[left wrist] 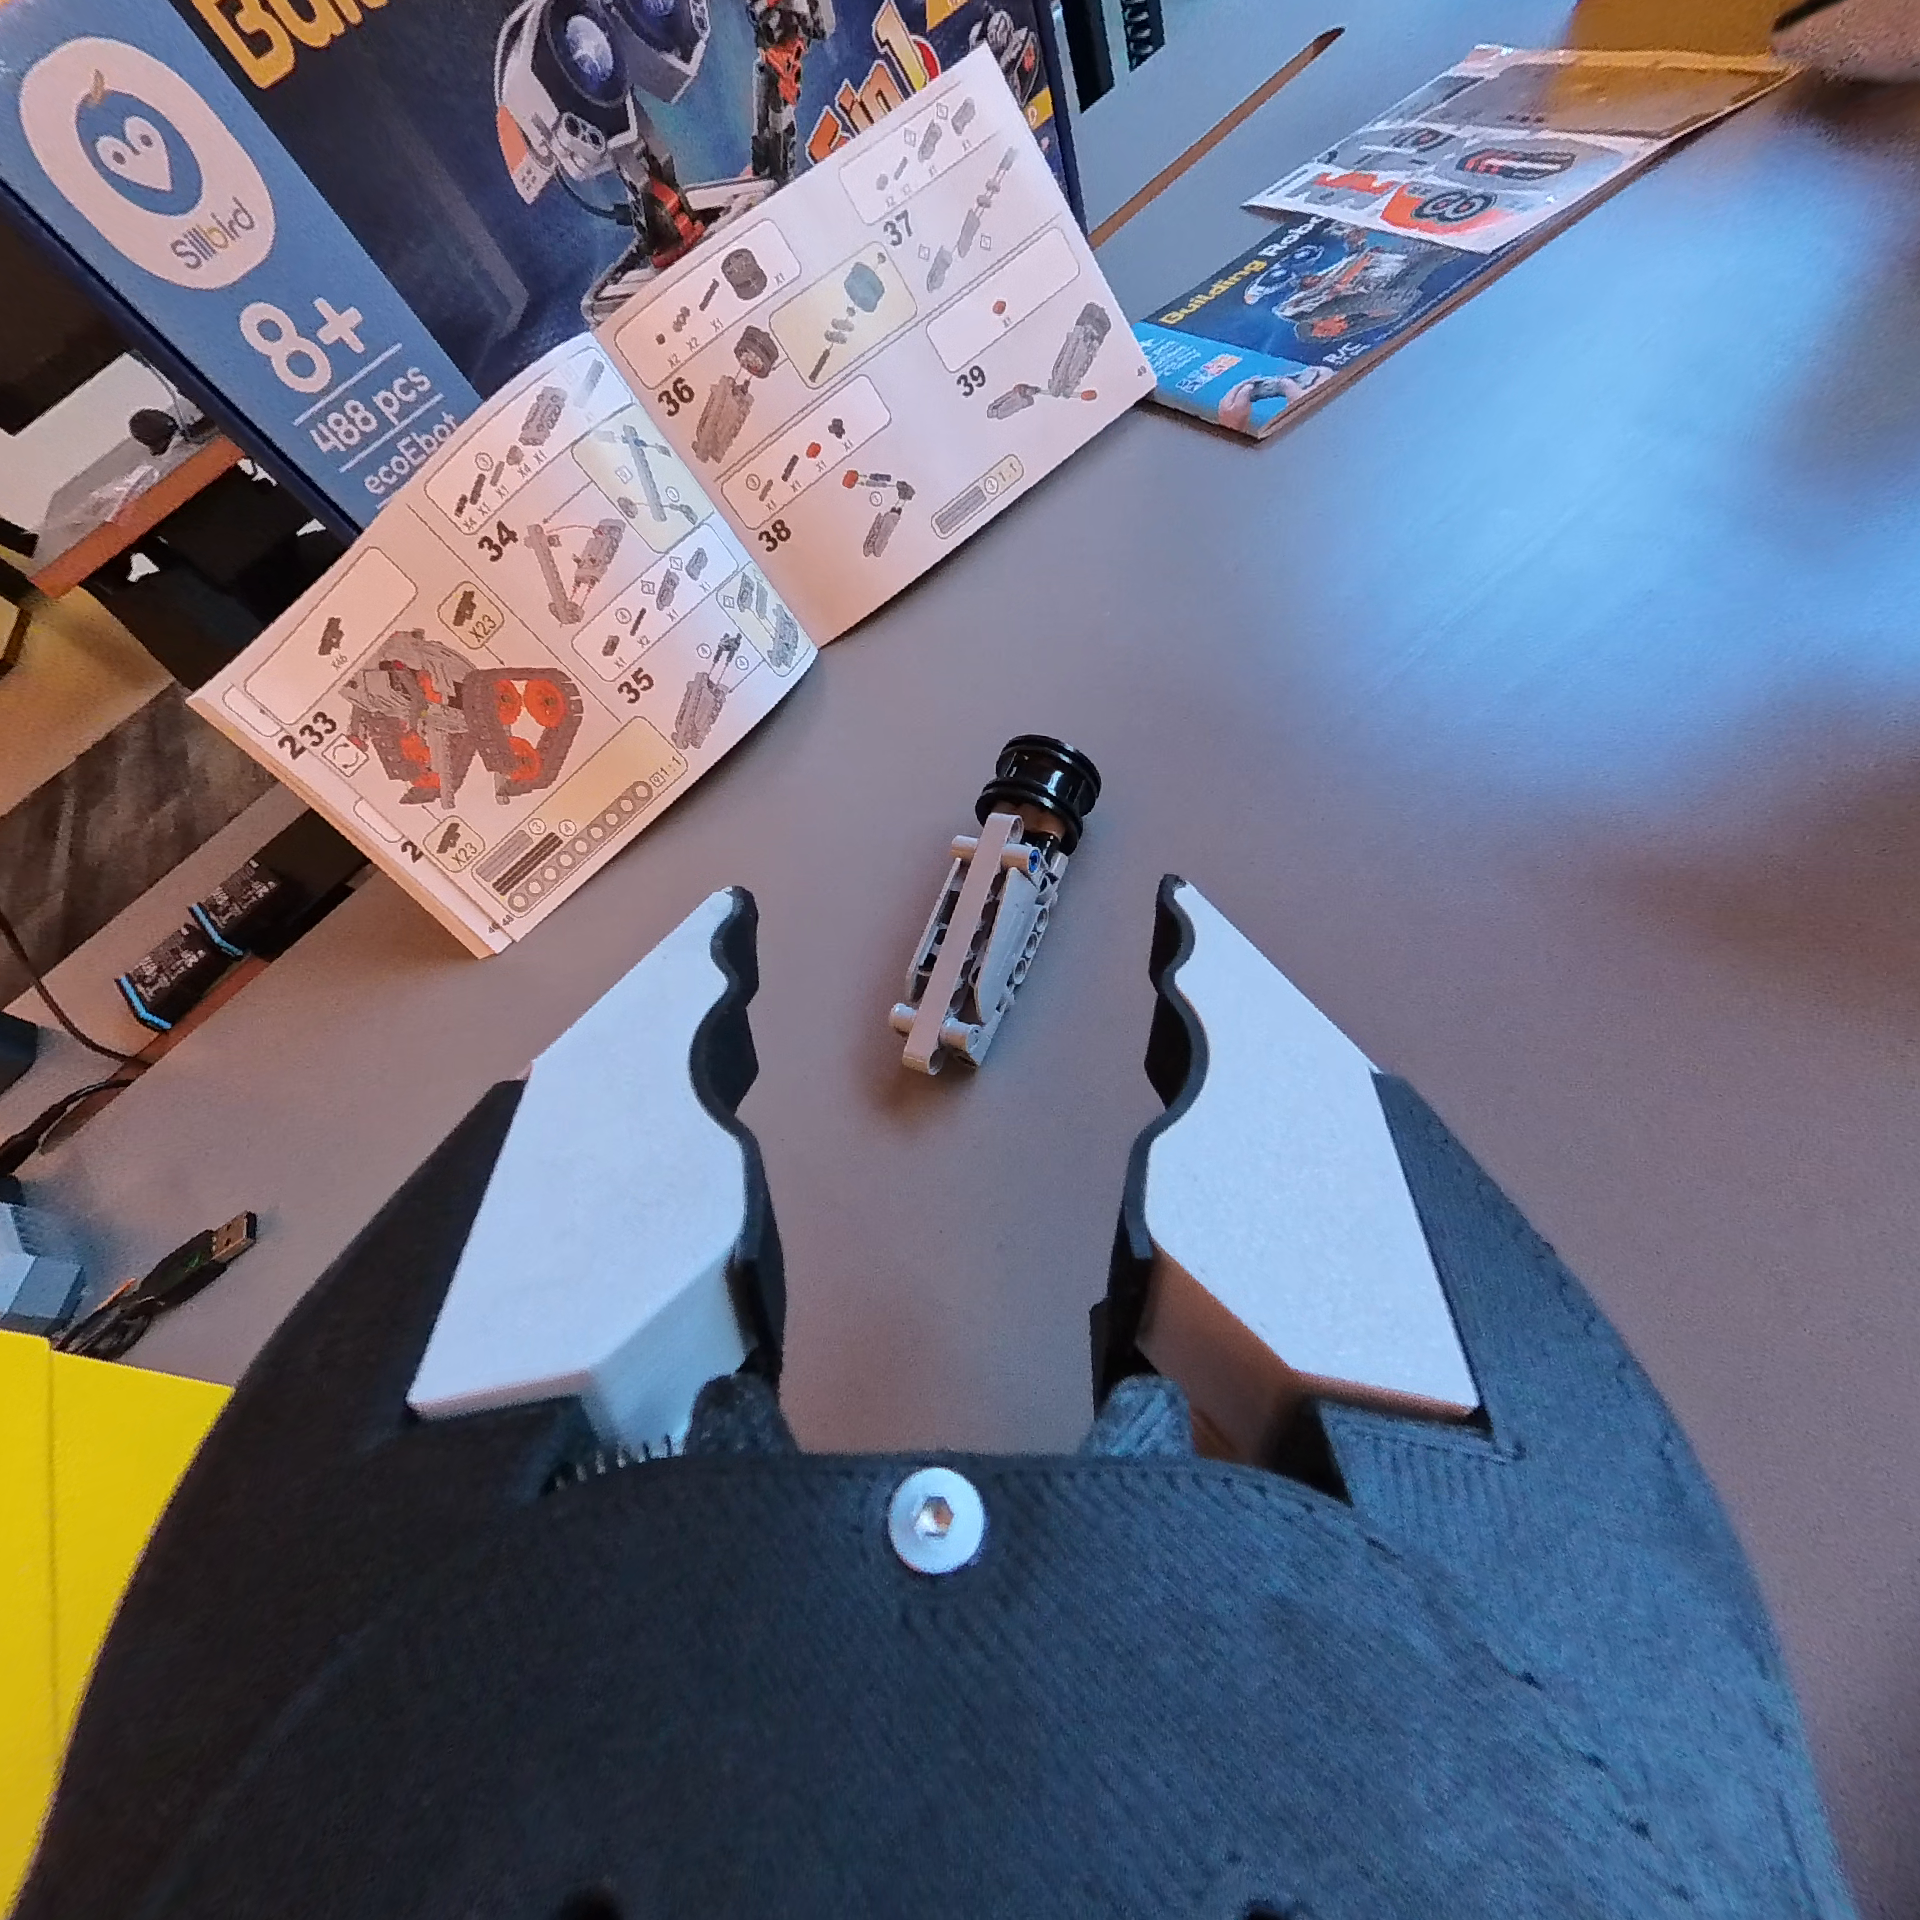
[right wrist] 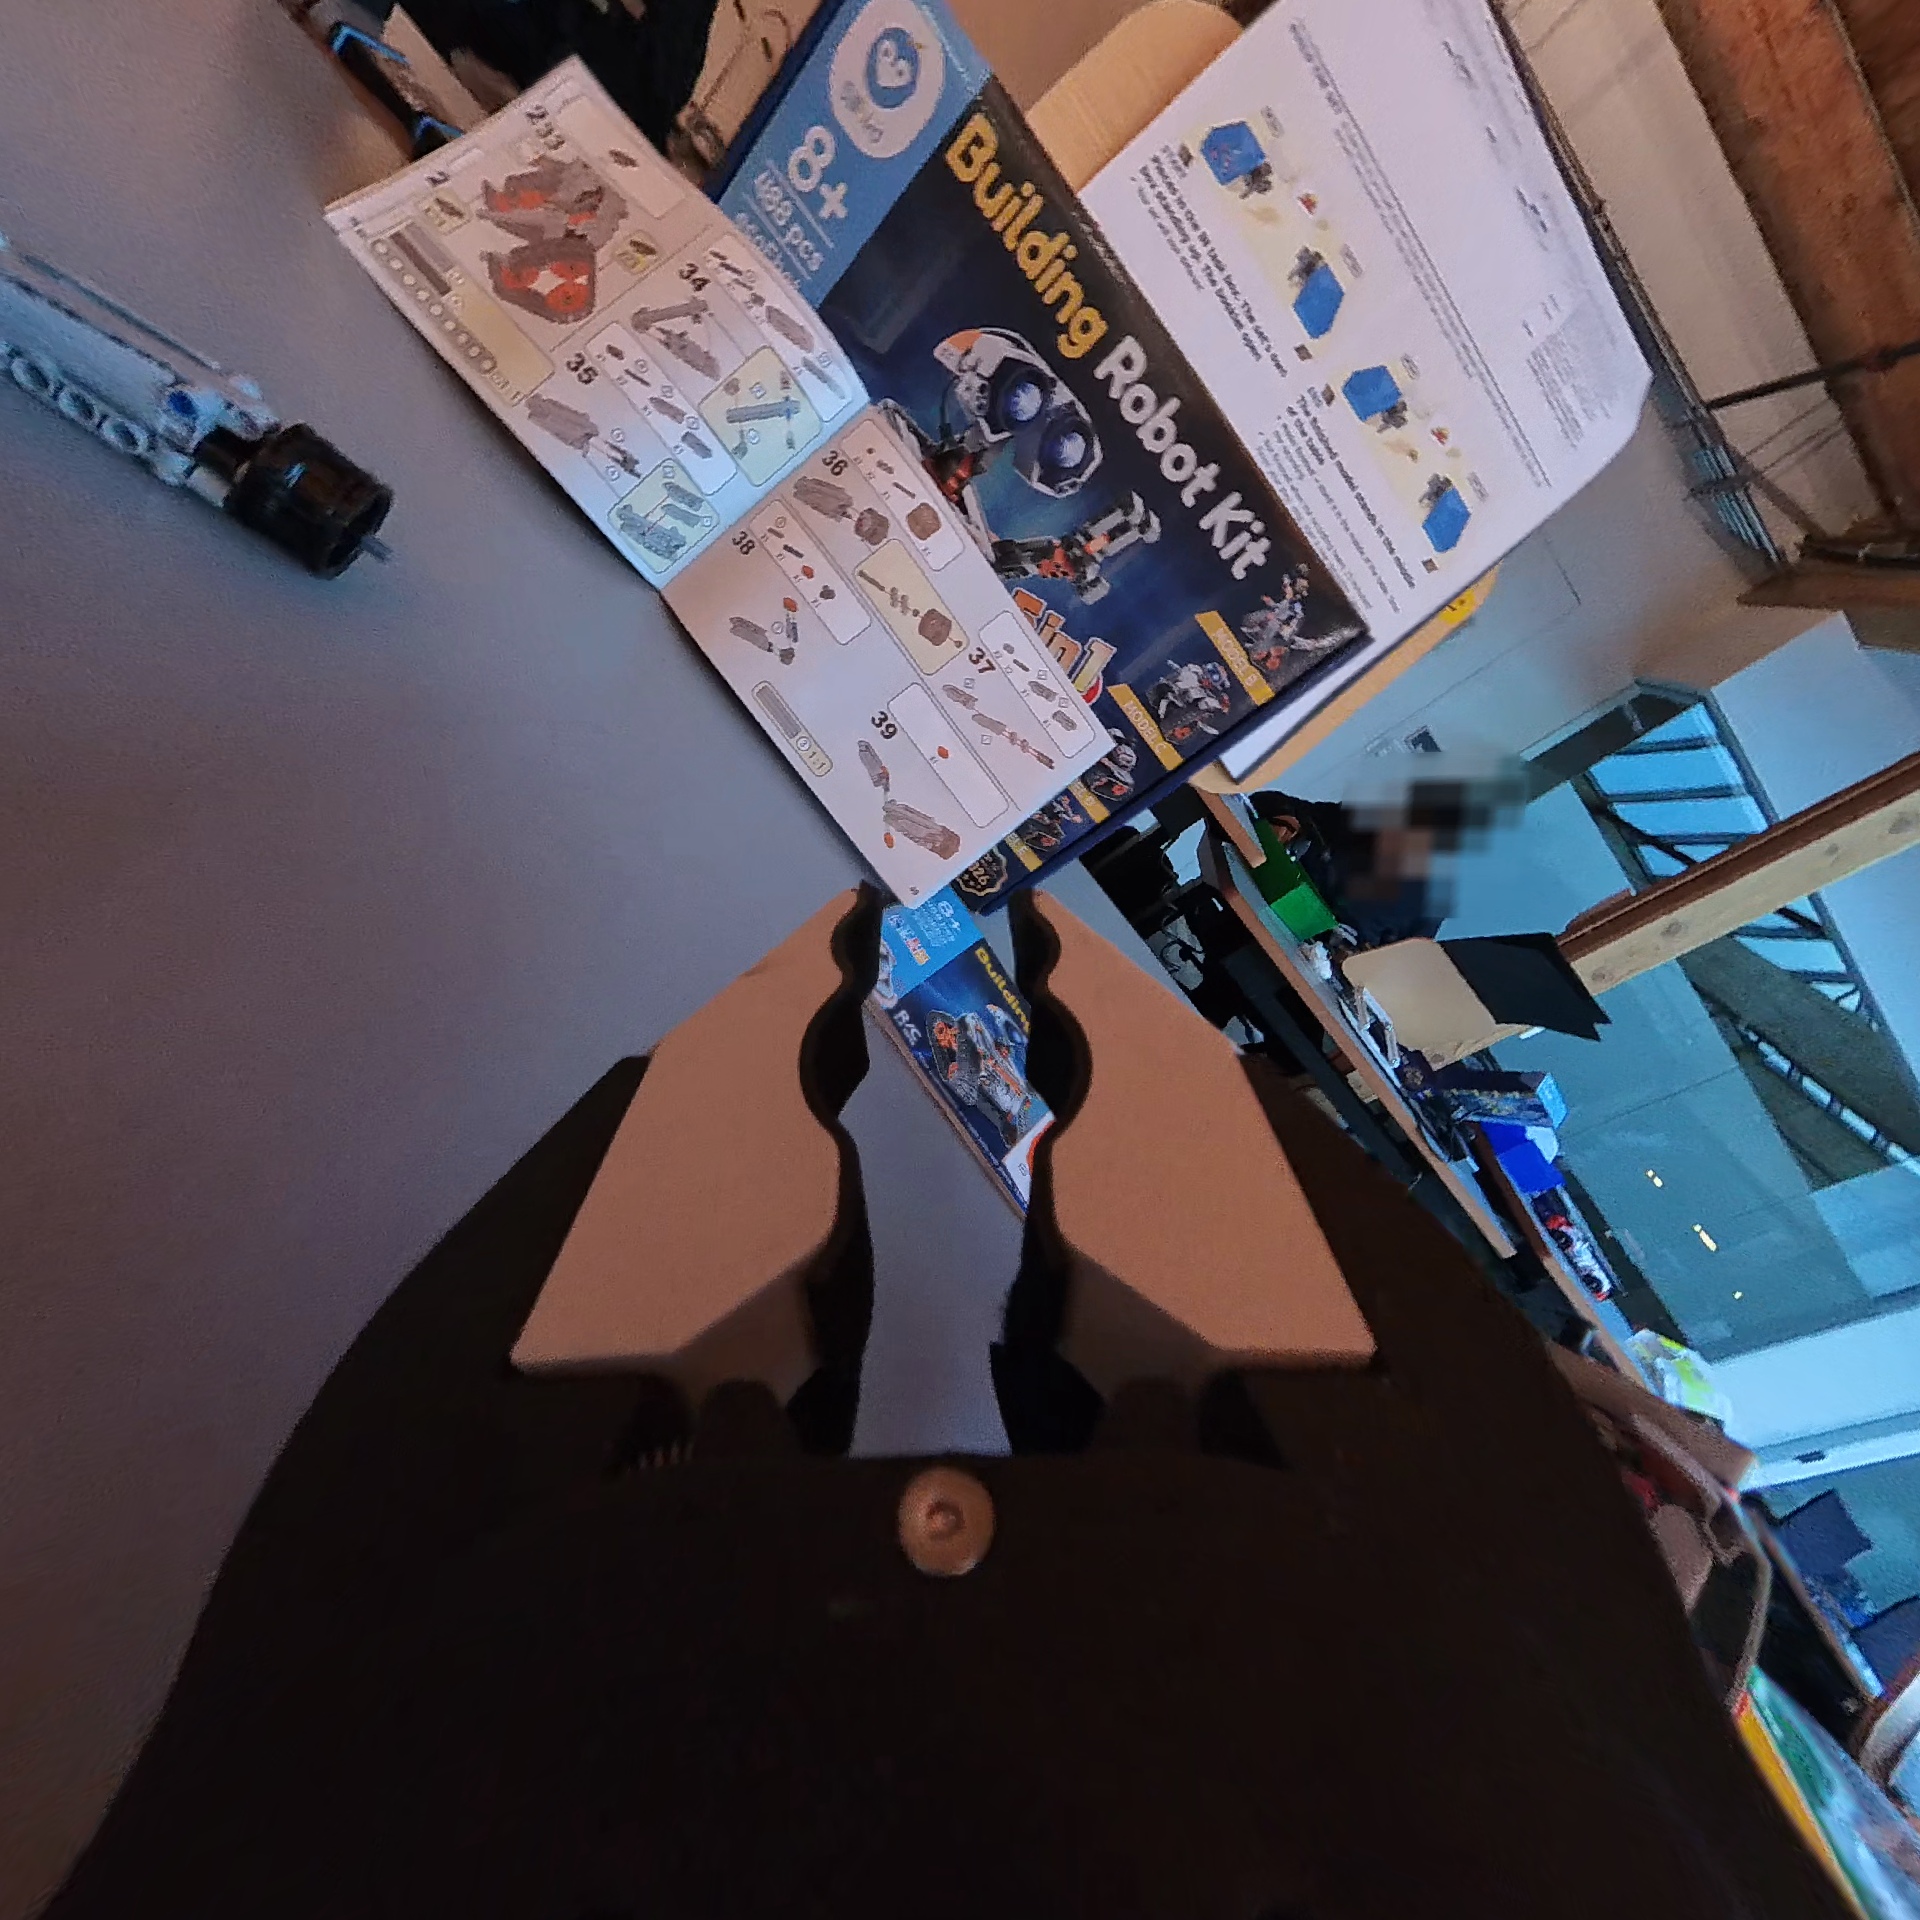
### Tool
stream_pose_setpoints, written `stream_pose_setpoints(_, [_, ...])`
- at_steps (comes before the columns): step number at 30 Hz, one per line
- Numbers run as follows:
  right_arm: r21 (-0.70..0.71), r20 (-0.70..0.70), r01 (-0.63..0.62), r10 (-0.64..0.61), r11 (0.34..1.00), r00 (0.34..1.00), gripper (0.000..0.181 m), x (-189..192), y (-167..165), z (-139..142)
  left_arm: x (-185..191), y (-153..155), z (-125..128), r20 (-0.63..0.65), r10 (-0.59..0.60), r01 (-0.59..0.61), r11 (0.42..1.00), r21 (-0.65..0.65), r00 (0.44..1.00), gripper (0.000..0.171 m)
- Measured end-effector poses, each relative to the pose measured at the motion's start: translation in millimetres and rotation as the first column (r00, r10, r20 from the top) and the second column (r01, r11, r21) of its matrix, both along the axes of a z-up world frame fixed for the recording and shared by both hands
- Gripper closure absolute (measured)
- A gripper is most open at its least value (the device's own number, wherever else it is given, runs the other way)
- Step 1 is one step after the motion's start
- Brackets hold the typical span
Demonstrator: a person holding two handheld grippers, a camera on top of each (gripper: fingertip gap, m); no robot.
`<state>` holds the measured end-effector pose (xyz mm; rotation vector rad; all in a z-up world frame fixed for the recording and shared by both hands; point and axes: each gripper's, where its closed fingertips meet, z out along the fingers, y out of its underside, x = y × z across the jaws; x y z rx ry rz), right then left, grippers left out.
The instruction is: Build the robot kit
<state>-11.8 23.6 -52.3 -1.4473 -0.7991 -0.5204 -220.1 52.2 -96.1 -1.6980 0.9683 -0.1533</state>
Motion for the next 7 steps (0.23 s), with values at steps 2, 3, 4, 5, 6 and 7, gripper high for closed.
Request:
stream_pose_setpoints(2, [-0.006, 0.043, -0.01, 0.011, 1.0, 0.999, 0.159, -5, -1, -4, 0, 0, 0, -0.001, -0.001, 0.001, 1.0, -0.001, 1.0, 0.096])
stream_pose_setpoints(3, [-0.009, 0.063, -0.016, 0.017, 1.0, 0.998, 0.161, -7, -1, -6, 0, 0, 0, -0.001, -0.001, 0.001, 1.0, -0.001, 1.0, 0.096])
stream_pose_setpoints(4, [-0.012, 0.082, -0.019, 0.02, 1.0, 0.996, 0.163, -9, -1, -8, 0, 0, 0, 0.0, -0.001, 0.001, 1.0, -0.001, 1.0, 0.096])
stream_pose_setpoints(5, [-0.011, 0.099, -0.019, 0.02, 1.0, 0.995, 0.163, -10, -1, -9, 0, 0, 0, 0.0, -0.001, 0.001, 1.0, -0.002, 1.0, 0.096])
stream_pose_setpoints(6, [-0.011, 0.111, -0.021, 0.022, 1.0, 0.994, 0.163, -11, -1, -9, 0, 0, 0, 0.001, -0.001, 0.001, 1.0, -0.002, 1.0, 0.096])
stream_pose_setpoints(7, [-0.014, 0.119, -0.028, 0.03, 1.0, 0.992, 0.164, -13, -2, -10, 0, 0, 0, 0.0, -0.001, 0.001, 1.0, -0.002, 1.0, 0.096])
